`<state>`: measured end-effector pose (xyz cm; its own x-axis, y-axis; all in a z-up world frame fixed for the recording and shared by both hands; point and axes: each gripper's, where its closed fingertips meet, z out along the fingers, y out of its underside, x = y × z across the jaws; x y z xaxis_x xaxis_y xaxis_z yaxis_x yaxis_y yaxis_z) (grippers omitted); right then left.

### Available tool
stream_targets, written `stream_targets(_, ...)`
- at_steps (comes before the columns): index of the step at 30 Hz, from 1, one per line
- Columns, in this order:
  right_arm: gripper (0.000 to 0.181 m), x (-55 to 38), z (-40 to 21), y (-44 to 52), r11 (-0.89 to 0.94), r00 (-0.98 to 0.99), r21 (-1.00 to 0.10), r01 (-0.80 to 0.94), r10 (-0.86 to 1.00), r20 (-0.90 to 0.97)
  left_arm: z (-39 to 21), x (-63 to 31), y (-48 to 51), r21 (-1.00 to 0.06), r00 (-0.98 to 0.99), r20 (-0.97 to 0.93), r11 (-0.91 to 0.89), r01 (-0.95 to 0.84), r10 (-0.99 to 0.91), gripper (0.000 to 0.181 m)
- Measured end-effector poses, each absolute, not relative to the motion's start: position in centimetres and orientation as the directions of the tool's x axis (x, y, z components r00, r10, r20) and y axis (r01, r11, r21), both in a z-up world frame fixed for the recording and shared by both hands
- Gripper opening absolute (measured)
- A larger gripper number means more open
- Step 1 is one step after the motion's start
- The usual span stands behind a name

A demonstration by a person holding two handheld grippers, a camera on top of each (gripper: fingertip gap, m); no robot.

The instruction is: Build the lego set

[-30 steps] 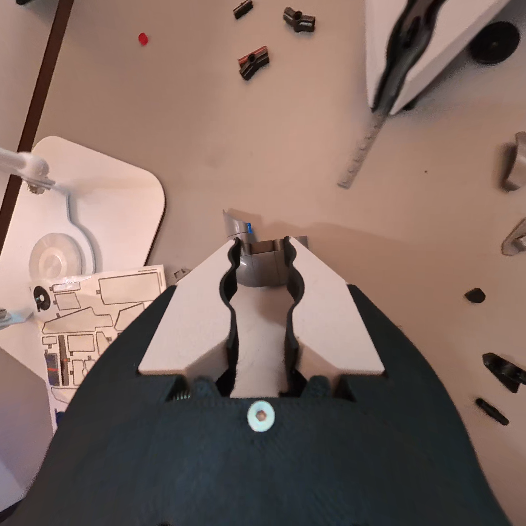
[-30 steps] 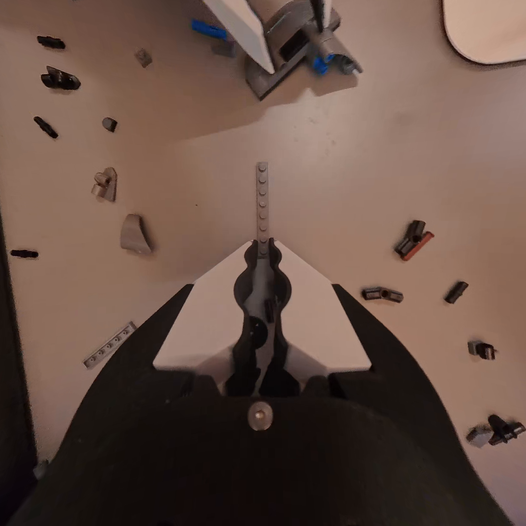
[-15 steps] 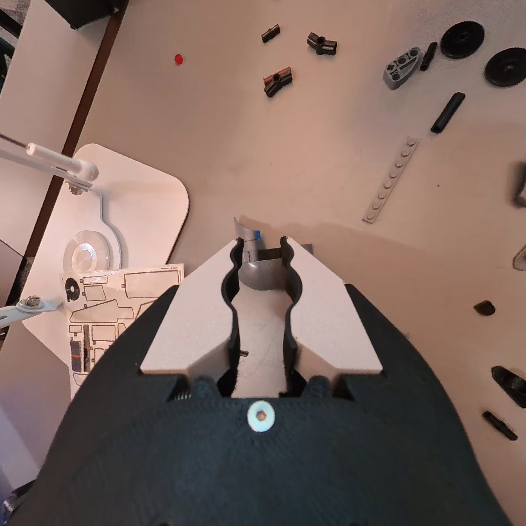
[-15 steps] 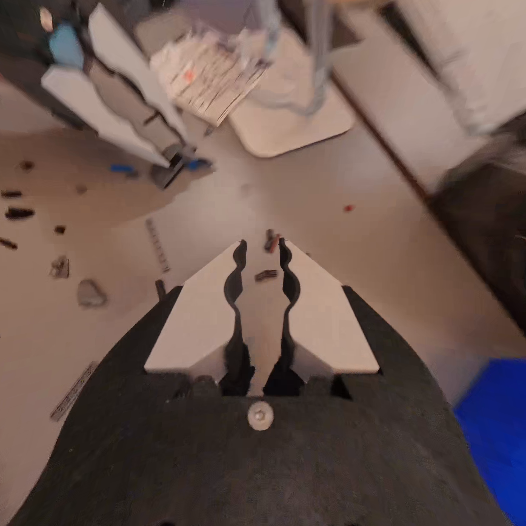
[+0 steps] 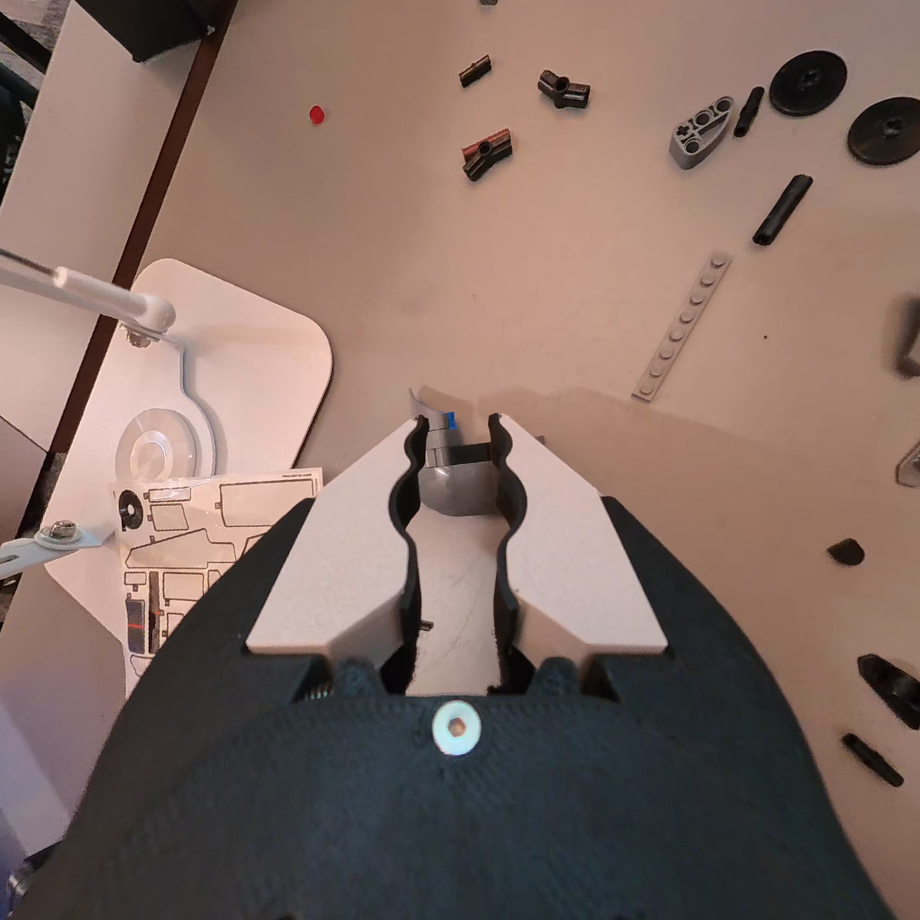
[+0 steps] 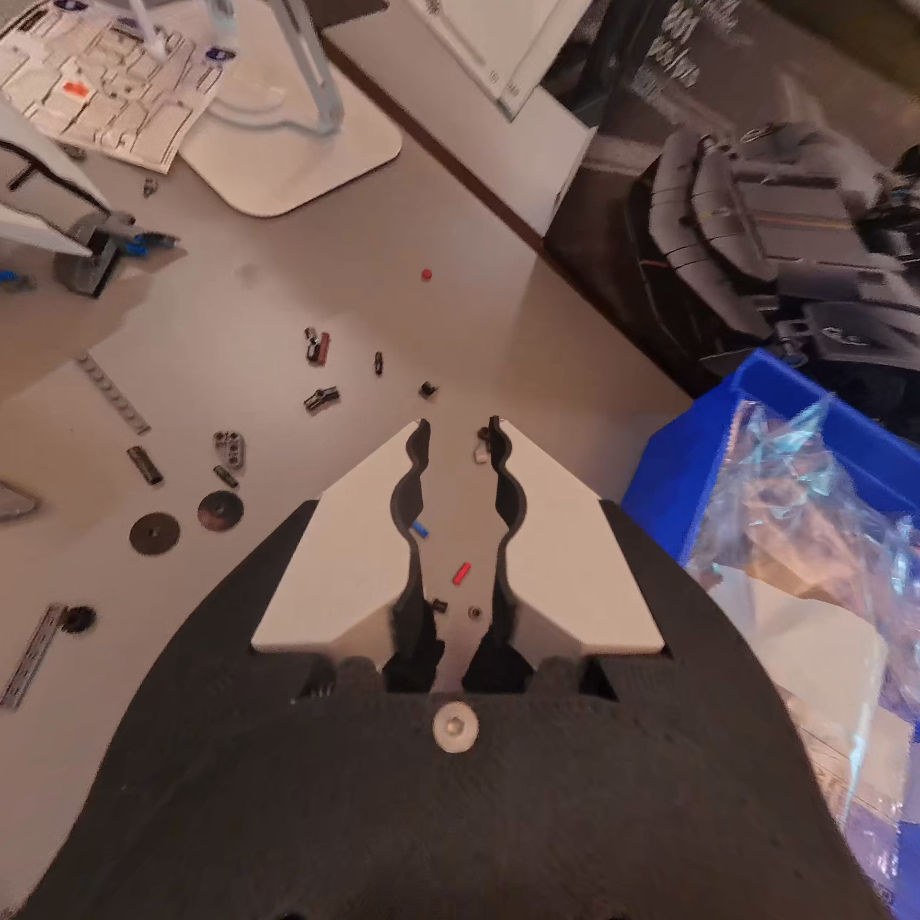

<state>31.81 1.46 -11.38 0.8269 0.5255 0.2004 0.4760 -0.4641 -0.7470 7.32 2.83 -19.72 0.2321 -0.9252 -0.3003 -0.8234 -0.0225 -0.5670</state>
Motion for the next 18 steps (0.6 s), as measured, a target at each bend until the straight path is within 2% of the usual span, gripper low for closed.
stream_targets(4,0.020,31.0,-13.7,-0.2,-0.529,0.774,-0.629,0.569,0.602,0.194,-19.7,7.3,2.8,-0.565,0.230,-0.302,-0.021,-0.825,-0.925,0.023)
stream_targets(7,0.028,30.9,-15.2,-1.1,-0.577,0.756,-0.532,0.620,0.621,0.207,-19.7,7.3,2.9,-0.564,0.232,-0.302,-0.023,-0.825,-0.925,0.023)
stream_targets(10,0.029,30.1,-15.7,-1.5,-0.590,0.751,-0.512,0.624,0.635,0.183,-19.7,7.2,2.9,-0.565,0.235,-0.302,-0.025,-0.825,-0.924,0.022)
stream_targets(18,0.031,30.1,-18.7,-3.6,-0.672,0.742,-0.334,0.661,0.653,0.155,-18.7,5.9,4.0,-0.590,0.292,-0.302,-0.062,-0.805,-0.908,0.022)
